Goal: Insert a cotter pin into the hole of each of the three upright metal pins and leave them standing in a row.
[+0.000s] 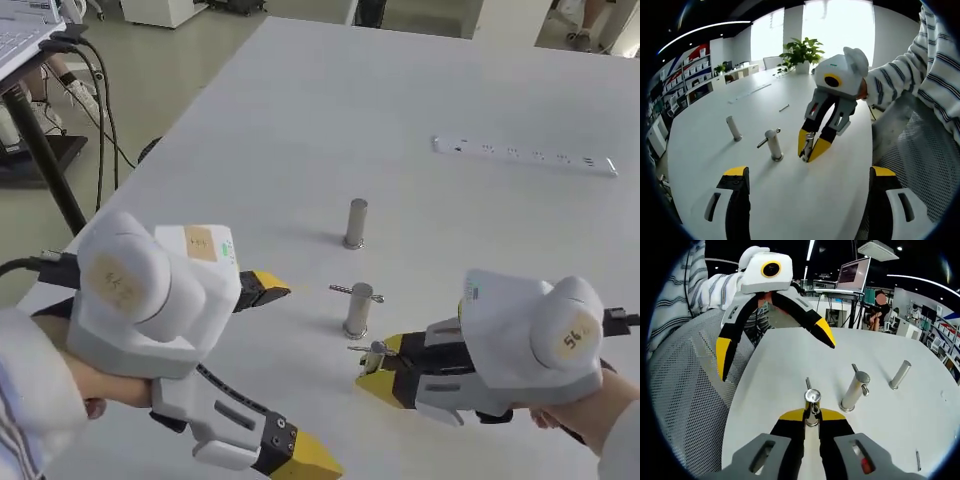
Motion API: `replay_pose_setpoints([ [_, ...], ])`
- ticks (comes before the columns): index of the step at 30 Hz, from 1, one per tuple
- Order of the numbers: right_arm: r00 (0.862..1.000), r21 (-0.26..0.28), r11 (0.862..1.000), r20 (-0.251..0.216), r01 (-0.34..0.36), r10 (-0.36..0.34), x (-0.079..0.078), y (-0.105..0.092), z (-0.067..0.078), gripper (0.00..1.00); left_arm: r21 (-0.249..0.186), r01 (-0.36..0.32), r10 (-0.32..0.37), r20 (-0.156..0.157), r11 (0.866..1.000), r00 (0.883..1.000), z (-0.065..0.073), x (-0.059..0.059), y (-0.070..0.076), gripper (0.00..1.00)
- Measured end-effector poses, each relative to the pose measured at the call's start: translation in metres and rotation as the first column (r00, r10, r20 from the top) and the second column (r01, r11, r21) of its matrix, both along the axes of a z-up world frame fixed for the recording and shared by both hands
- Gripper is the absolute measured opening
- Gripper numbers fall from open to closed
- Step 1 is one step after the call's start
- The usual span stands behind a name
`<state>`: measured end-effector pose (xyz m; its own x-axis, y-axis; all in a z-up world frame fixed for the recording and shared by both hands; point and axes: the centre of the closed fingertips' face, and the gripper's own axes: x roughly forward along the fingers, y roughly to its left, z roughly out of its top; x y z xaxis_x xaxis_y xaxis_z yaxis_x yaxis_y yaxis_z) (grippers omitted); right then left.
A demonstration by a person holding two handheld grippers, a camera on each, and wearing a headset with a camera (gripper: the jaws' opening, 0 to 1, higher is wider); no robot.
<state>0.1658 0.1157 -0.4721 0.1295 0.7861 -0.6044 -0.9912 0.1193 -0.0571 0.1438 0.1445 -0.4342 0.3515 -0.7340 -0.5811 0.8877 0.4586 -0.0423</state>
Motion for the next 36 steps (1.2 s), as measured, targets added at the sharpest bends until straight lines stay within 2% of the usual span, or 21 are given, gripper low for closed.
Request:
replay_pose_setpoints([
  [8,0.999,0.012,0.999,0.011,0.049,-0.049,0.019,-0.023,0.015,0.04,-0.009,-0.013,0.013,-0.002,1.000,1.000,0.003,0.003,0.003,0.99],
  [11,0.997,0.003,0.997,0.022,0.073,-0.073,0.029,-0.036,0.017,0.04,-0.010,-0.015,0.015,-0.011,1.000,1.000,0.003,0.003,0.003,0.99],
  [14,0.996,-0.002,0.996,0.032,0.085,-0.085,0.035,-0.045,0.017,0.04,-0.024,-0.019,0.019,-0.008,1.000,1.000,0.005,0.004,0.001,0.99],
  [16,0.995,0.006,0.995,0.023,0.099,-0.099,0.040,-0.049,0.017,0.04,-0.033,-0.023,0.023,-0.011,0.999,1.000,0.006,0.004,0.001,0.99],
  [24,0.993,0.008,0.993,0.008,0.121,-0.121,0.050,-0.055,0.010,0.04,-0.018,-0.044,0.044,-0.007,0.999,0.999,0.007,0.007,0.003,0.99],
  [33,0.990,0.006,0.990,-0.016,0.140,-0.140,0.056,-0.060,0.004,0.04,-0.033,-0.069,0.069,-0.020,0.997,0.997,0.012,0.005,0.006,0.99],
  [36,0.990,0.013,0.990,-0.027,0.141,-0.141,0.058,-0.062,0.002,0.04,-0.026,-0.069,0.068,-0.029,0.997,0.997,0.011,0.003,0.006,0.99],
])
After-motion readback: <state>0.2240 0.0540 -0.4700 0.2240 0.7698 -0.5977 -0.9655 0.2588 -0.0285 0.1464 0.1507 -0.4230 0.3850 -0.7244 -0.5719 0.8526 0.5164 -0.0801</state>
